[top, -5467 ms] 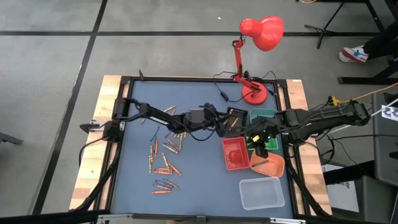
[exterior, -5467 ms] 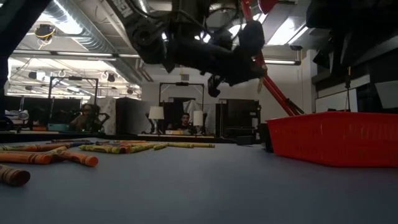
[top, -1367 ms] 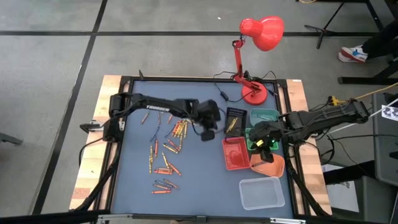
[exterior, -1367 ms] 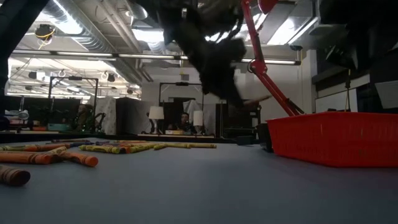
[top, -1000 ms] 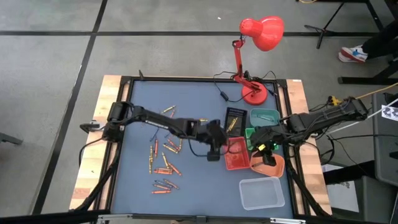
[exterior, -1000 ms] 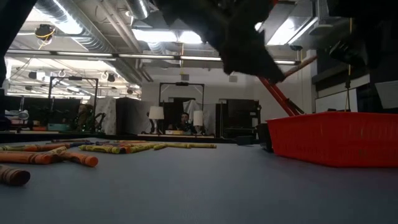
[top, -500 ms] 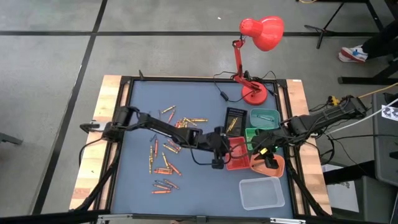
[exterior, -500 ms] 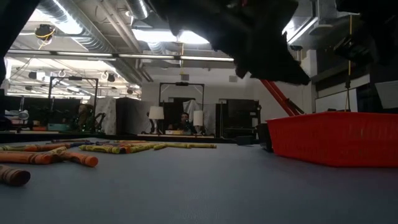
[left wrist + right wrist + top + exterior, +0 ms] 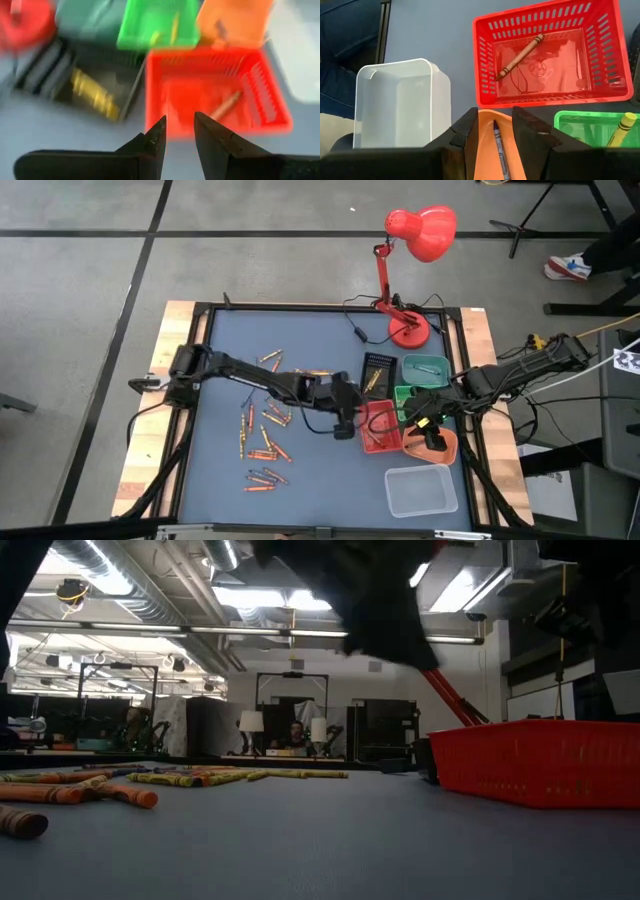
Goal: Sort crayons
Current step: Put the yellow green crayon into the green basket, then put the orange crayon into the transparent bin
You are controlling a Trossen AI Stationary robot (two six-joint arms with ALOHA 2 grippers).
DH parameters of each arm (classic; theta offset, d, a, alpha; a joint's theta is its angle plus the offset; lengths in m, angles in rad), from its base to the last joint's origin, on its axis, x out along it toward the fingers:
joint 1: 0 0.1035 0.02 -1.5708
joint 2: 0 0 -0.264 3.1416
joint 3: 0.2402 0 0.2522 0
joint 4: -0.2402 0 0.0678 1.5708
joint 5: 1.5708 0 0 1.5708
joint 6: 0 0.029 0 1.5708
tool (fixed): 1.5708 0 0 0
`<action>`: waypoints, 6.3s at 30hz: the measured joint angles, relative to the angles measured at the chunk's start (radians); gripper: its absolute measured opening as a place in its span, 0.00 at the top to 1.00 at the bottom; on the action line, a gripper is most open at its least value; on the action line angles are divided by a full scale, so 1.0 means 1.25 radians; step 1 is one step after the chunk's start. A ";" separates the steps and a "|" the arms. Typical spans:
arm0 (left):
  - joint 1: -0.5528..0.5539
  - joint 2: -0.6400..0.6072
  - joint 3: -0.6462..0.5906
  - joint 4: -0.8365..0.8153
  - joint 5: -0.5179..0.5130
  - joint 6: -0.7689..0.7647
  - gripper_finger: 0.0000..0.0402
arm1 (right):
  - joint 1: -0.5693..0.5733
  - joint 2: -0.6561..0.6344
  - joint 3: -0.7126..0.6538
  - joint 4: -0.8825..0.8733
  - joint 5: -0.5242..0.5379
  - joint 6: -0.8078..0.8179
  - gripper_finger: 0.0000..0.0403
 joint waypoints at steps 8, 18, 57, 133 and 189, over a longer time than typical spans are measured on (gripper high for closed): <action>0.049 -0.086 0.000 -0.441 -0.006 -0.281 0.79 | 0.000 0.000 0.000 0.000 0.054 0.000 0.71; 0.098 -0.076 -0.086 -0.534 -0.008 -0.501 0.79 | 0.000 0.000 0.000 0.000 0.083 0.000 0.71; 0.146 -0.079 -0.299 -0.236 0.011 -0.614 0.95 | 0.000 0.000 0.000 0.001 0.084 -0.001 0.71; -0.013 -0.084 -0.298 0.686 0.104 -0.030 0.82 | 0.000 -0.001 0.001 0.357 0.331 -0.178 0.95; 0.023 -0.271 -0.316 -0.509 0.037 -0.011 0.77 | 0.000 0.000 0.000 -0.169 0.242 0.006 0.69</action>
